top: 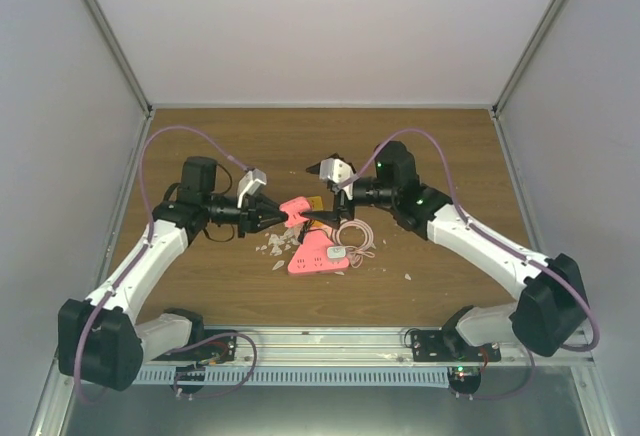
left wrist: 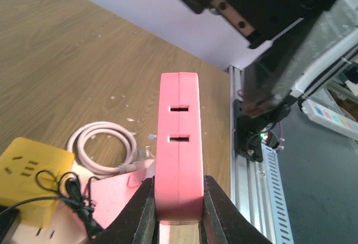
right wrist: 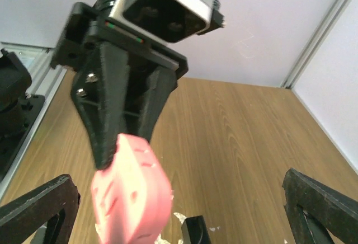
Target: Pull the plug off the socket
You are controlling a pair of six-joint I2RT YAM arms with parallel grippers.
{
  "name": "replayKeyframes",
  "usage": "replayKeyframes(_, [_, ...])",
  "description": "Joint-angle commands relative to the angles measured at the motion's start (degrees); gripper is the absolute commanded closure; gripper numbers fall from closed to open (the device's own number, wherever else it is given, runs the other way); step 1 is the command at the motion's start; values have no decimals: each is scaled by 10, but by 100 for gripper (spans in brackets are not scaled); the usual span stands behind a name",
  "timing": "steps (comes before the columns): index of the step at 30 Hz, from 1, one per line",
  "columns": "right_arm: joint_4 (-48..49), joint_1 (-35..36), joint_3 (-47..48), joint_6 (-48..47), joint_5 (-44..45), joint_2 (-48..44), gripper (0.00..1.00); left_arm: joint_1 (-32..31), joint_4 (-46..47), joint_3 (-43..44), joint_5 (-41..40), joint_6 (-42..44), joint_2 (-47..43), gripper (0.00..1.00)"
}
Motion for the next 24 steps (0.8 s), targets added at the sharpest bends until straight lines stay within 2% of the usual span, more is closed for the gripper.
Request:
replayKeyframes(1, [-72, -3, 19, -62, -12, -32, 0, 24, 3, 24, -20, 1, 12, 100])
replayKeyframes(4, [-96, -7, 9, -80, -13, -50, 0, 41, -5, 45, -58, 12, 24, 100])
replayKeyframes(10, [-113, -23, -34, -113, 22, -86, 0, 71, -25, 104, -232, 45, 59, 100])
replayKeyframes(15, [-112, -43, -74, -123, 49, -108, 0, 88, -47, 150, -339, 100, 92, 100])
replayKeyframes(24, [-81, -65, -120, -98, 72, -130, 0, 142, 3, 175, -531, 200, 155, 100])
